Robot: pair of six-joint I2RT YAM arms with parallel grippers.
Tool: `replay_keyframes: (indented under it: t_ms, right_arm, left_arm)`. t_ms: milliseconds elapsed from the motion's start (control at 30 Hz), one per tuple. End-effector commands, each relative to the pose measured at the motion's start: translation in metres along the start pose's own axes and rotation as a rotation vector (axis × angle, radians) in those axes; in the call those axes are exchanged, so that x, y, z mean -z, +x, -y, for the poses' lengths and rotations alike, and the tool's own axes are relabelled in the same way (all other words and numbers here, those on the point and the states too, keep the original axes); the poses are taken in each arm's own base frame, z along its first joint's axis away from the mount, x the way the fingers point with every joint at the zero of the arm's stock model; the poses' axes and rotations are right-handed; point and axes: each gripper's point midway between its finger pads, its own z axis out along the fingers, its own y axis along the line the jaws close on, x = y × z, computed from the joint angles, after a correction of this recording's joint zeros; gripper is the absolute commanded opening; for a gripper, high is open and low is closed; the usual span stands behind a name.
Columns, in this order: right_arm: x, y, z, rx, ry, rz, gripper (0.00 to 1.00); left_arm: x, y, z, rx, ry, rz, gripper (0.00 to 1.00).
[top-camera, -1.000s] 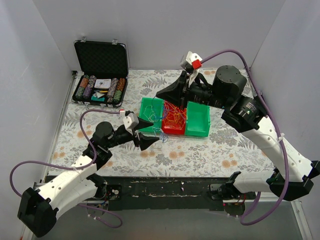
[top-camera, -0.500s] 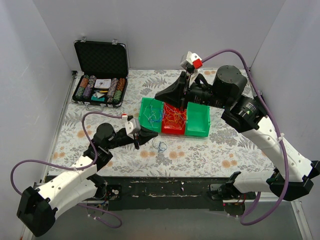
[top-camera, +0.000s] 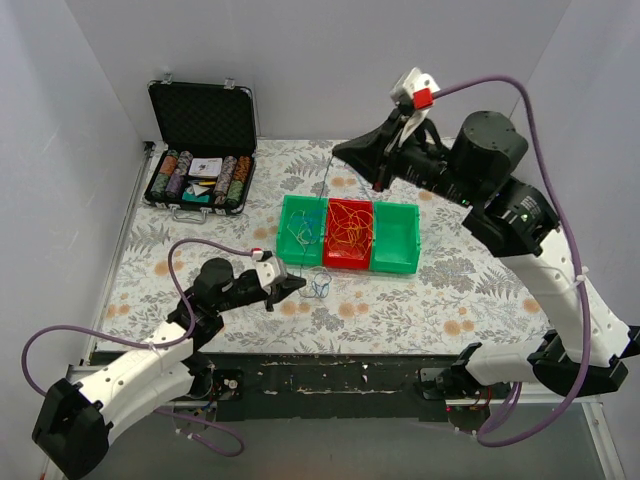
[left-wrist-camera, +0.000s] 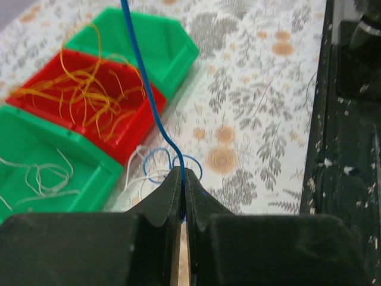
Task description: Untangle the cables
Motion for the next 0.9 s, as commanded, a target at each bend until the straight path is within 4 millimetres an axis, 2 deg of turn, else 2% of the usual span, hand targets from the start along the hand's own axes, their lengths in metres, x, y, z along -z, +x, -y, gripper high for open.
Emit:
replay_keyframes:
  t_ms: [0, 100, 233, 367, 467, 633, 867]
  right_arm:
    - [0.028, -0.051, 0.050, 0.113, 0.232, 0.103, 0.01]
    - [0.043, -0.060, 0.074, 0.134, 0.335, 0.119, 0.01]
    - [0.058, -0.061, 0.101, 0.152, 0.448, 0.111, 0.01]
    - [0.064, -0.055, 0.112, 0.159, 0.487, 0.092, 0.01]
    - [0.060, -0.028, 0.125, 0.134, 0.523, 0.039, 0.01]
    - [0.058, 0.040, 0.147, 0.082, 0.586, -0.051, 0.01]
    - [0.065, 0.090, 0.163, 0.045, 0.642, -0.107, 0.01]
  left_arm:
    - [0.015, 0.061, 0.002, -0.060, -0.019, -0.170, 0.00]
    - [0.021, 0.079, 0.004, -0.110, -0.007, -0.224, 0.00]
    - [0.025, 0.092, 0.009, -0.146, 0.026, -0.260, 0.00]
    - [0.026, 0.093, 0.011, -0.152, 0.032, -0.256, 0.00]
    - [0.024, 0.083, 0.011, -0.139, 0.037, -0.231, 0.00]
    - [0.018, 0.054, 0.009, -0.126, 0.035, -0.171, 0.00]
    - [0.013, 0.010, 0.011, -0.076, 0.053, -0.087, 0.00]
